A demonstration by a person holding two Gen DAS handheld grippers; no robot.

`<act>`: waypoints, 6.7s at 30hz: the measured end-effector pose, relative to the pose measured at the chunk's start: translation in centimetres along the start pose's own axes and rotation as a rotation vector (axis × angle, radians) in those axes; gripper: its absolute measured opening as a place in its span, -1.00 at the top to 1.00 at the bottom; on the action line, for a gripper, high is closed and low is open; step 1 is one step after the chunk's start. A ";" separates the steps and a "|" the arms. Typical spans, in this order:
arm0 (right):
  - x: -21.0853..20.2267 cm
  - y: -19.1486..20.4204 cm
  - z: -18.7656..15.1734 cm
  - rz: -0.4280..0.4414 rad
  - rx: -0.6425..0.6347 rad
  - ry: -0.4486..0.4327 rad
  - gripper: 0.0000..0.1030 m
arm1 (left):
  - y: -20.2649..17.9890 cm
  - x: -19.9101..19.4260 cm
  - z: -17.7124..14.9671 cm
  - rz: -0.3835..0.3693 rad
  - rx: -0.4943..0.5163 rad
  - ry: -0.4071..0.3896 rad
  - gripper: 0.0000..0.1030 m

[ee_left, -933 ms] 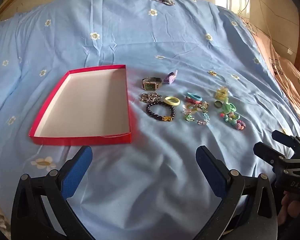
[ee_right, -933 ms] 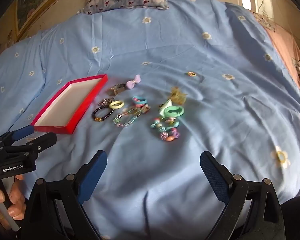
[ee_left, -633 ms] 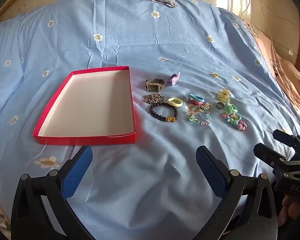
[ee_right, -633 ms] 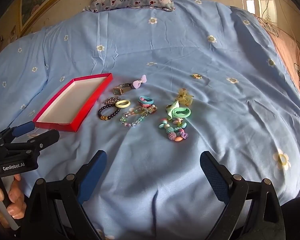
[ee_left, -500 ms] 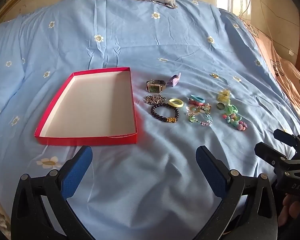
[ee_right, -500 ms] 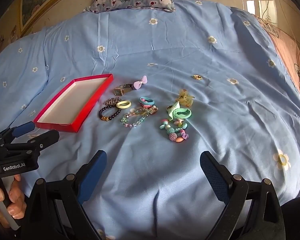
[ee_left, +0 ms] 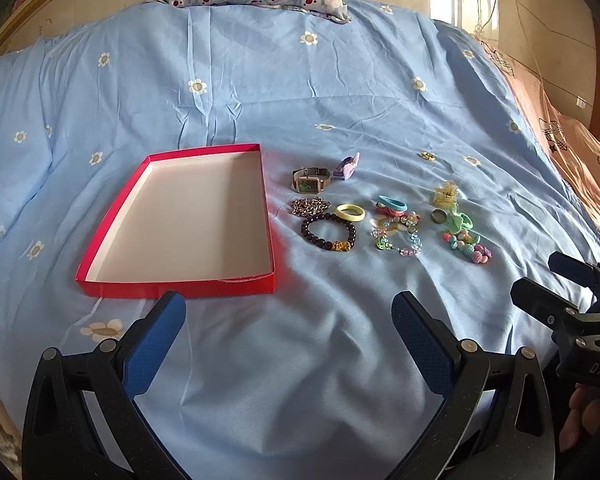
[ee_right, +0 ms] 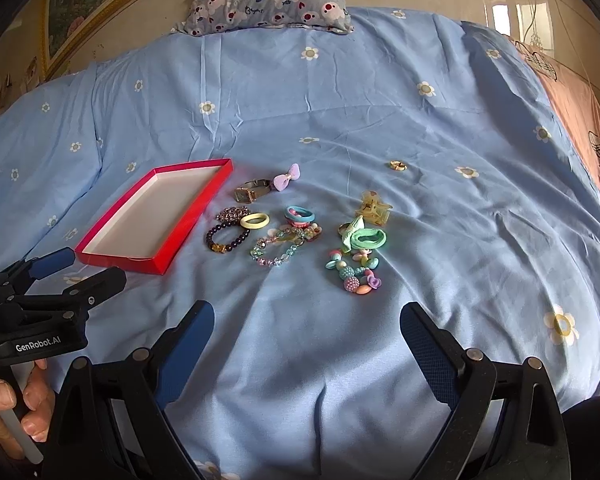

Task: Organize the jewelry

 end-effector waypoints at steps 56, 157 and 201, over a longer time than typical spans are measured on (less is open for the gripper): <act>0.1 -0.2 1.5 0.018 0.005 -0.012 -0.84 | -0.8 0.9 0.6 -0.050 0.020 0.019 -0.81; 19.1 23.5 1.4 0.406 -0.229 0.435 0.74 | 18.4 10.5 0.6 -0.115 -0.253 0.229 0.88; 13.2 16.1 3.9 0.397 -0.055 0.327 -0.10 | 17.9 6.9 -0.3 -0.036 -0.250 0.227 -0.34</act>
Point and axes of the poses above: each gripper's, at about its wrist camera, not at the fingertips, and x roughly the way its jaws point, y to its left, z to its top, the point moved 9 cm from there along x, roughly the way its jaws point, and after that the axes turned 6 degrees about x, right-handed, at the moved point
